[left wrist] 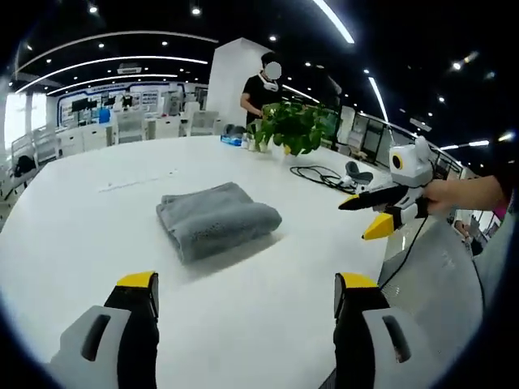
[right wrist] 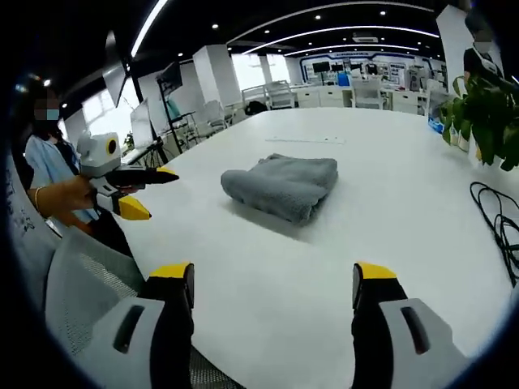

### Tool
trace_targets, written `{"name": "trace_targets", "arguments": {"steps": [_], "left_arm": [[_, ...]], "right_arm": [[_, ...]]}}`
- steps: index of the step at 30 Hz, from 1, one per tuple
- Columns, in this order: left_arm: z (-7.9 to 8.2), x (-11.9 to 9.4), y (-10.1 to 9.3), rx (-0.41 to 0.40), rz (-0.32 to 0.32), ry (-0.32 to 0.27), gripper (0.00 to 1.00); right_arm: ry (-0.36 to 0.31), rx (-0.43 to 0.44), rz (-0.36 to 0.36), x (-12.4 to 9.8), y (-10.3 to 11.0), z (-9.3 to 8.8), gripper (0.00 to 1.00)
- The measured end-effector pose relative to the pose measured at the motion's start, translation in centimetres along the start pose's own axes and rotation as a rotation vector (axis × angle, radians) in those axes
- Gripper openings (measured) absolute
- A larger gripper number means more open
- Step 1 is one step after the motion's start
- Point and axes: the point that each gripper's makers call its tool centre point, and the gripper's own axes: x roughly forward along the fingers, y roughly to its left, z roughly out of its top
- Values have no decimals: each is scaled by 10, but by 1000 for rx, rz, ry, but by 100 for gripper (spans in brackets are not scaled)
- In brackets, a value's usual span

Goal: Fold the towel on the table until its edges align and the towel forms a compact rectangular stack.

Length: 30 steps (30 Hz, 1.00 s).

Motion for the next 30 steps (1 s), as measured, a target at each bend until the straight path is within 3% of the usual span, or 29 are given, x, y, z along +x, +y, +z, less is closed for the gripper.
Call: {"name": "trace_targets", "arguments": {"steps": [4, 30], "left_arm": [[-3, -7, -1, -7, 15, -14, 99], [-16, -16, -6, -16, 18, 11, 99]], "right_arm": [[-28, 21, -9, -4, 7, 1, 87], [-28, 51, -19, -12, 16, -16, 87]]}}
